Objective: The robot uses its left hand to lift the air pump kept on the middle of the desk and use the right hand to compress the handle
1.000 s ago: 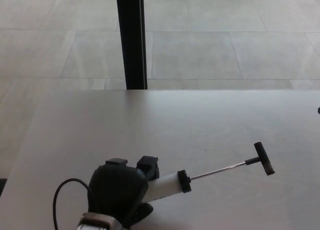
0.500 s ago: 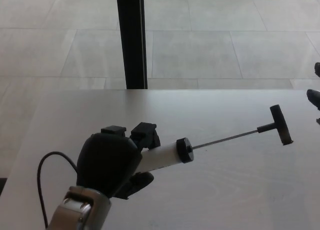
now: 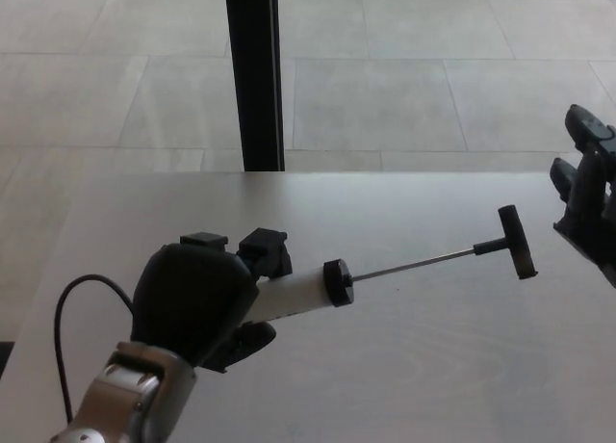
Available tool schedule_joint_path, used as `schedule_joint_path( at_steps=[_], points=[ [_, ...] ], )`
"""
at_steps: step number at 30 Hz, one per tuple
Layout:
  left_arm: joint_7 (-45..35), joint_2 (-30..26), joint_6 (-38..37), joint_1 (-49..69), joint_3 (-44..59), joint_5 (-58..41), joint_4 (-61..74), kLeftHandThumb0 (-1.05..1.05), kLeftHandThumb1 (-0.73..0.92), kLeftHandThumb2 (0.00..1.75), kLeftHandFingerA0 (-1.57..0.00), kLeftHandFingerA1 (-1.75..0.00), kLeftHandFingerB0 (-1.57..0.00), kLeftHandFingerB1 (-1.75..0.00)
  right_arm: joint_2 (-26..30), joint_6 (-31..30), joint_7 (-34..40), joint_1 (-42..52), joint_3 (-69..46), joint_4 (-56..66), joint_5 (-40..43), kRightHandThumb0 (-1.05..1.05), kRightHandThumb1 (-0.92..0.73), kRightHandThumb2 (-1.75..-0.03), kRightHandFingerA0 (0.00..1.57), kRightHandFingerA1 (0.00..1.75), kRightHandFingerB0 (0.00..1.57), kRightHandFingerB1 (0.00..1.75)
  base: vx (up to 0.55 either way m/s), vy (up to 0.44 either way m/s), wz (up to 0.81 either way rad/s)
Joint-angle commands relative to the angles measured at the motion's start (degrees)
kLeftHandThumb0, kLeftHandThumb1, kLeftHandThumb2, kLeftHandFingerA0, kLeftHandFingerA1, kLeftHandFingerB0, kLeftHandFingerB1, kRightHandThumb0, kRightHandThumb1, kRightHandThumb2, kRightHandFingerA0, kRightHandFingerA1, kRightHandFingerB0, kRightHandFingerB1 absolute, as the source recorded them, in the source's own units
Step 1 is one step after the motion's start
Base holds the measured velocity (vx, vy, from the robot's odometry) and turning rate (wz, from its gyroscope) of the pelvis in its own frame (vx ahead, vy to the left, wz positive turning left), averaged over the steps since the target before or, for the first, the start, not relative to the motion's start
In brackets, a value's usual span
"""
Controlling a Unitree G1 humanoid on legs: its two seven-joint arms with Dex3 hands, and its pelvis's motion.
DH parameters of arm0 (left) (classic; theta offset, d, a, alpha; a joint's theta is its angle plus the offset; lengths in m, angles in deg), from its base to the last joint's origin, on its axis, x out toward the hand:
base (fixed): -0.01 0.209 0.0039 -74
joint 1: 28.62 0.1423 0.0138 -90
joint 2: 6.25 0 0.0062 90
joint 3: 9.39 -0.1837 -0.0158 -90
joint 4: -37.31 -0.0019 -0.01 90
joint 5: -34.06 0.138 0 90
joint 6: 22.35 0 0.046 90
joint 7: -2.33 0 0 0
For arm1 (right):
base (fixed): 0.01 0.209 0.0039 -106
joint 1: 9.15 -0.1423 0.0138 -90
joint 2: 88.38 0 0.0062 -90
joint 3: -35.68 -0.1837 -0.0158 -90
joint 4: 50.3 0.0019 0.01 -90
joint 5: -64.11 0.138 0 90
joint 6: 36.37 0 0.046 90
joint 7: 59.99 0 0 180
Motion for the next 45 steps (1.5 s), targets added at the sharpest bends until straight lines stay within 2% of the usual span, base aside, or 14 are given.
schedule_joint_path(
  at_steps=[1, 15, 16, 17, 18, 21, 22, 28, 34, 35, 38, 41, 44, 45],
  points=[
    [-0.1, -2.1, -1.1, 0.8, 0.3, 0.6, -1.0, -0.04, 0.57, 1.13, -0.83, -1.75, -0.67, -1.58, 0.8, -5.1, 0.7, -0.5, -0.9, 3.6, 0.9, -0.98, -0.92, -1.02, 0.0, 0.0, 0.0, 0.0, 0.0, 0.0, 0.0],
    [1.1, -2.5, -0.7, 0.4, 0.6, 1.2, -1.2, -0.05, 0.55, 1.13, -0.86, -1.75, -0.71, -1.58, -3.5, -6.6, 1.9, 0.8, 1.5, 6.7, 0.8, -0.96, -0.92, -0.88, 0.0, 0.0, 0.0, 0.0, 0.0, 0.0, 0.0],
    [1.4, -2.4, -0.8, 0.3, 0.7, 1.0, -1.3, -0.07, 0.53, 1.16, -1.18, -1.45, -0.97, -1.29, -3.8, -6.3, 1.9, 0.8, 1.5, 6.4, 0.8, -0.97, -0.92, -0.88, 0.0, 0.0, 0.0, 0.0, 0.0, 0.0, 0.0],
    [1.9, -2.2, -1.2, 0.2, 0.8, 0.6, -1.6, -0.03, 0.53, 1.19, -0.87, -1.75, -0.71, -1.6, -4.3, -6.4, 2.1, 1.0, 1.6, 6.1, 0.8, -0.98, -0.92, -0.98, 0.0, 0.0, 0.0, 0.0, 0.0, 0.0, 0.0],
    [1.6, -1.7, -0.7, -0.1, 1.2, 0.3, -1.2, -0.07, 0.5, 1.18, -1.22, -1.5, -0.99, -1.32, -5.3, -6.4, 2.5, 1.3, 1.6, 6.0, 0.9, -1.05, -0.92, -1.31, 0.0, 0.16, 0.0, 0.02, 0.0, 0.0, 0.0],
    [1.0, -0.5, 0.5, -0.5, 1.8, 0.0, -0.5, -0.03, 0.49, 1.24, -0.93, -1.75, -0.72, -1.65, -7.2, -4.9, 2.7, 1.8, 1.4, 5.3, 1.1, -1.04, -0.92, -1.32, 0.0, 0.16, 0.0, 0.03, 0.0, 0.0, 0.0],
    [1.0, -0.3, 0.3, -0.7, 2.1, -0.1, -0.5, -0.02, 0.49, 1.21, -1.25, -1.52, -1.02, -1.34, -7.6, -4.8, 2.8, 1.9, 1.6, 5.1, 1.0, -0.94, -0.92, -0.9, 0.0, 0.0, 0.0, 0.0, 0.0, 0.0, 0.0],
    [0.8, 0.6, -0.6, -1.9, 3.6, -1.5, -0.5, -0.06, 0.5, 1.26, -0.91, -1.75, -0.78, -1.54, -9.7, -2.7, 3.2, 2.1, 2.2, 3.3, 0.4, -0.91, -0.92, -1.03, 0.0, 0.0, 0.0, 0.0, 0.0, 0.0, 0.0],
    [-1.3, 1.2, 0.3, -2.7, 4.4, -2.1, 0.3, -0.16, 0.51, 1.17, -1.18, -1.44, -0.96, -1.27, -10.2, 1.1, 2.7, 2.7, 3.1, 1.5, -0.3, -0.92, -0.92, -0.9, 0.0, 0.0, 0.0, 0.0, 0.0, 0.0, 0.0],
    [-0.8, 1.2, 0.0, -2.8, 4.4, -1.9, 0.2, -0.1, 0.51, 1.18, -0.87, -1.75, -0.71, -1.62, -10.4, 1.7, 2.6, 2.7, 3.1, 1.0, -0.3, -0.93, -0.92, -0.9, 0.0, 0.0, 0.0, 0.0, 0.0, 0.0, 0.0],
    [-1.3, 1.8, 0.1, -3.3, 4.6, -2.2, 0.4, -0.16, 0.49, 1.2, -1.23, -1.47, -0.98, -1.3, -9.9, 1.2, 2.4, 2.6, 4.1, 0.6, -0.8, -1.03, -0.92, -1.32, 0.0, 0.18, 0.0, 0.03, 0.0, 0.0, 0.0],
    [-2.5, 1.9, 0.7, -4.1, 4.2, -1.5, 0.6, -0.11, 0.48, 1.23, -0.84, -1.75, -0.75, -1.54, -9.3, 0.3, 2.8, 2.5, 5.2, 1.2, -1.7, -1.05, -0.92, -1.33, 0.0, 0.16, 0.0, 0.01, 0.0, 0.0, 0.0],
    [-3.3, 2.2, 1.5, -3.7, 4.1, -1.4, 1.1, -0.19, 0.49, 1.17, -1.16, -1.4, -0.94, -1.25, -8.8, 1.3, 3.6, 2.3, 6.4, 1.0, -3.7, -1.02, -0.92, -1.33, 0.0, 0.17, 0.0, 0.04, 0.0, 0.0, 0.0],
    [-3.4, 2.1, 1.6, -3.7, 4.1, -1.3, 1.2, -0.11, 0.47, 1.2, -0.84, -1.75, -0.74, -1.54, -8.6, 1.2, 3.6, 2.0, 6.5, 1.0, -3.9, -1.04, -0.92, -1.33, 0.0, 0.17, 0.0, 0.02, 0.0, 0.0, 0.0]
  ],
)
